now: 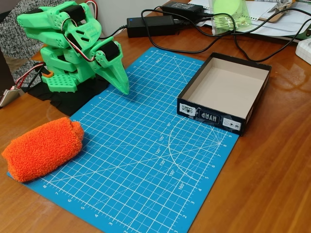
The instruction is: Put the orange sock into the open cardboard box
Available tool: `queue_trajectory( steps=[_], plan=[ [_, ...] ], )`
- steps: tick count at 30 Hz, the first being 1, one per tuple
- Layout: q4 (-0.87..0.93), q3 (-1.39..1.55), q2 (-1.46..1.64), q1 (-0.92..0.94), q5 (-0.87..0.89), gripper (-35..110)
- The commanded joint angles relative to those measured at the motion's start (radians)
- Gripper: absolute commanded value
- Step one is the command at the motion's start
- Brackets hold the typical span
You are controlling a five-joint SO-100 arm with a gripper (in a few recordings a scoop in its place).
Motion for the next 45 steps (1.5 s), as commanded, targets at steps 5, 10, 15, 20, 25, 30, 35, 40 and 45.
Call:
queue_trajectory(
  steps=[5, 10, 15, 20, 25, 30, 35, 40, 45],
  plan=[
    [-0.149, 0.028, 0.015, 0.028, 0.025, 0],
    [-0.149, 0.028, 0.015, 0.029, 0.025, 0],
    [-0.149, 0.028, 0.015, 0.034, 0.011, 0],
    [-0.172, 0.008, 0.005, 0.074, -0.293, 9],
    [0.003, -0.236, -0.155, 0.199, -0.571, 21],
    [0.144, -0.525, -0.33, 0.313, -0.805, 22],
    [0.341, -0.792, -0.486, 0.454, -1.068, 26],
    [0.632, -0.989, -0.63, 0.735, -1.115, 24],
    [0.63, -1.003, -0.782, 0.959, -1.008, 23]
  ],
)
